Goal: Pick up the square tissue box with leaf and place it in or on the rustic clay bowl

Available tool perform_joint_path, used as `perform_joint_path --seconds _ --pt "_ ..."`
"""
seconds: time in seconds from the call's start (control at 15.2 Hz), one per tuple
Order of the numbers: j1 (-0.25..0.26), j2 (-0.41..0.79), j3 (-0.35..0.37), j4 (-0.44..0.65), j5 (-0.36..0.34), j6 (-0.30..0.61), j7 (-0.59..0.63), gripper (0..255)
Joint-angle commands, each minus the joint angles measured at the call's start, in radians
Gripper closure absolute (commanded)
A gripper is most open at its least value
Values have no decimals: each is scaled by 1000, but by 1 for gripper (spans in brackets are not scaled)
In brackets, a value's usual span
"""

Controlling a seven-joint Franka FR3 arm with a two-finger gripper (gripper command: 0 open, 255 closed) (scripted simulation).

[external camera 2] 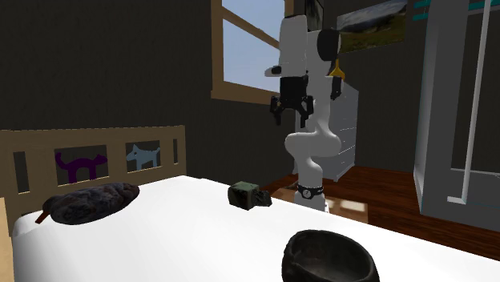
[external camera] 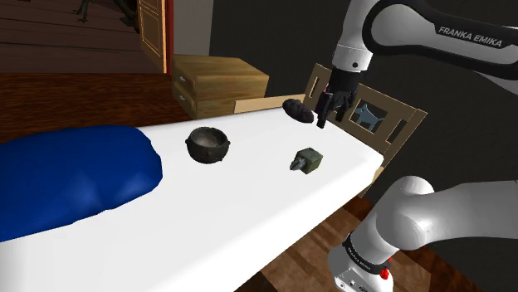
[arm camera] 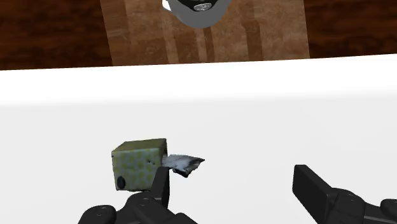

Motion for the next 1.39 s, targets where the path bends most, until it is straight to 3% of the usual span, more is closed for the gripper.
perform_joint_path --seconds 0.0,0.99,1.12,1.32 --pt "0 0 0 0 0 0 0 0" --pt "-288 249 -33 -287 227 566 689 0" --pt "-317 286 -41 -327 264 655 765 0" --pt "-313 301 -38 -345 272 689 763 0"
